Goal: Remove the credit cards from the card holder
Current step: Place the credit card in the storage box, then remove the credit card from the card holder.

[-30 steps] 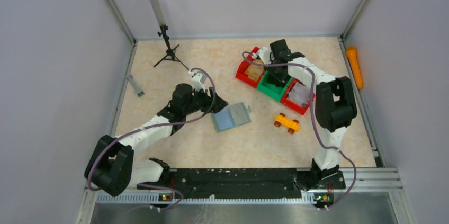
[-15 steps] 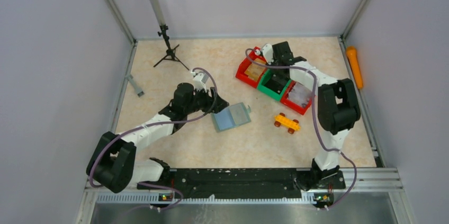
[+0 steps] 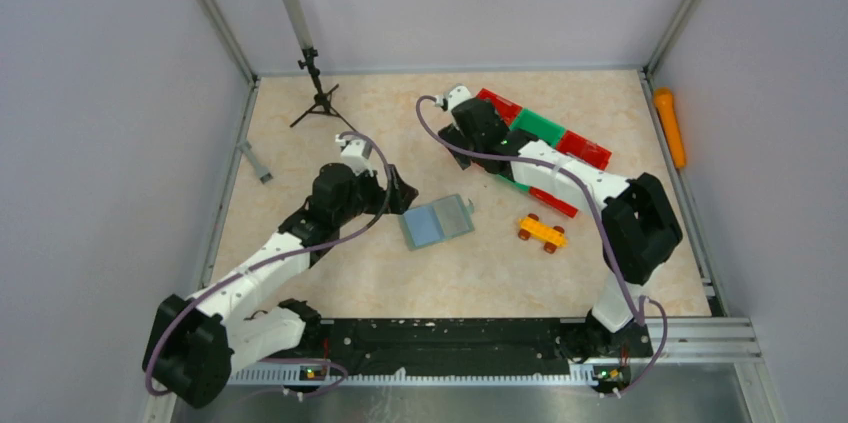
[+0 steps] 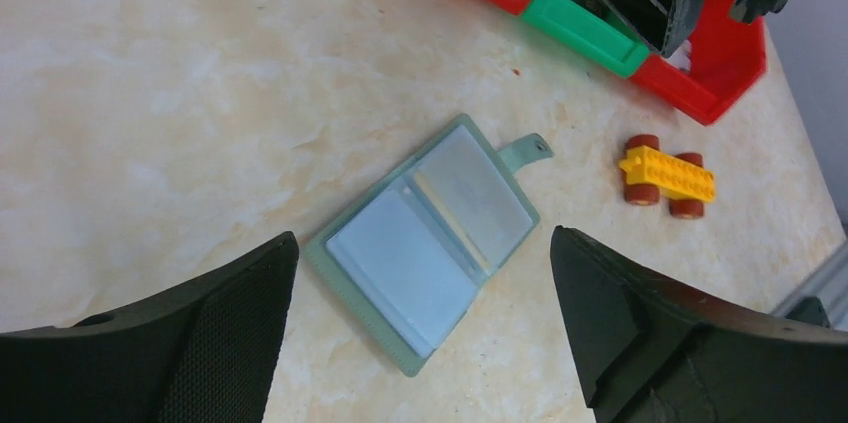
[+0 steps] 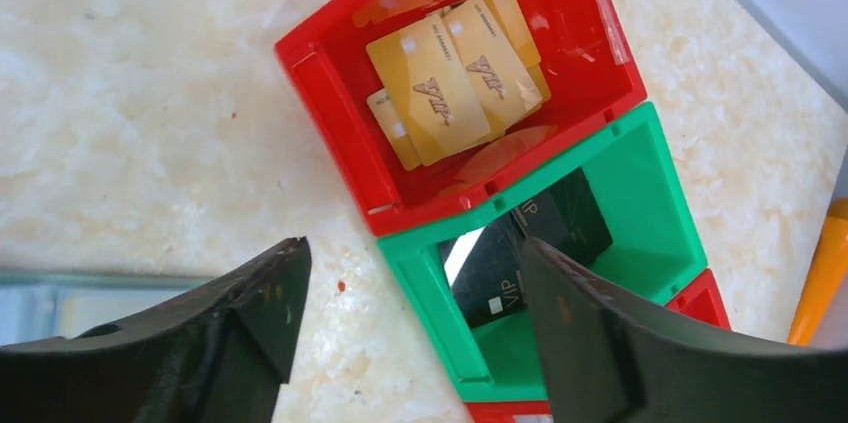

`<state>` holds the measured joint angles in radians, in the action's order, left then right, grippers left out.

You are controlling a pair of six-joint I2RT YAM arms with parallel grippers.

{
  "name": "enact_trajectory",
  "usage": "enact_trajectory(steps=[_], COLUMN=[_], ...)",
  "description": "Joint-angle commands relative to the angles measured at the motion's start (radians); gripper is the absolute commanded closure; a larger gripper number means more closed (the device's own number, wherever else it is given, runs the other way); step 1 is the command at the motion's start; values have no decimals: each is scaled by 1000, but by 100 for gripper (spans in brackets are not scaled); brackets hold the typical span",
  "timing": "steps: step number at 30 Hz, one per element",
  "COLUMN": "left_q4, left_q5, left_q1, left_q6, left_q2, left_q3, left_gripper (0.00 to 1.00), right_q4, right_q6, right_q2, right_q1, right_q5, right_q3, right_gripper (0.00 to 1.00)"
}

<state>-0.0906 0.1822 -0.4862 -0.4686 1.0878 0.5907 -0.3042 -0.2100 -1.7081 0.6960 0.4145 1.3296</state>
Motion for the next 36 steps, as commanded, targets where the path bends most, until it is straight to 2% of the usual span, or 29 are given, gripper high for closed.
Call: enact_trajectory(steps=[1, 2, 4, 6, 8, 10, 16, 22, 27, 30, 33, 36], left_q4=[148, 153, 115, 48, 37, 113, 113, 157, 156, 140, 113, 73], left_q5=[-284, -300, -228, -99, -20, -2, 53, 63, 135, 160, 191, 237], left_q1=[6, 17, 39, 40, 40, 40, 40, 40, 40, 41, 40, 44], left_q6=[-88, -112, -113, -97, -94, -100, -148, -160, -168, -175, -194, -222], left_q2=[-138, -165, -197, -193, -161, -123, -39, 103, 236, 283, 318, 372], left_q3=[-57, -80, -127, -162, -163, -133, -114, -28, 7, 10, 14, 28], left_gripper=[1, 1, 1, 1, 1, 1, 1, 1, 8, 11, 13, 14], right_q4=[-147, -93, 55, 148, 188, 230, 256, 335, 344, 374, 375, 317], right_q6=[382, 388, 418, 448, 481, 497, 527, 518, 489, 473, 465, 472], right_q2=[-70, -49, 11, 54, 52, 43, 16, 103, 119, 142, 152, 122], right_q1=[-1, -1, -1, -1, -1, -1, -1, -1, 10, 32, 56, 57], right_q5=[136, 78, -32, -98, -142, -204, -258, -286, -339, -397, -391, -323], right_q3=[63, -1, -137, -228, -269, -302, -335, -408, -432, -462, -486, -473], right_gripper=[13, 7, 2, 1, 10, 19, 31, 30, 32, 34, 34, 42])
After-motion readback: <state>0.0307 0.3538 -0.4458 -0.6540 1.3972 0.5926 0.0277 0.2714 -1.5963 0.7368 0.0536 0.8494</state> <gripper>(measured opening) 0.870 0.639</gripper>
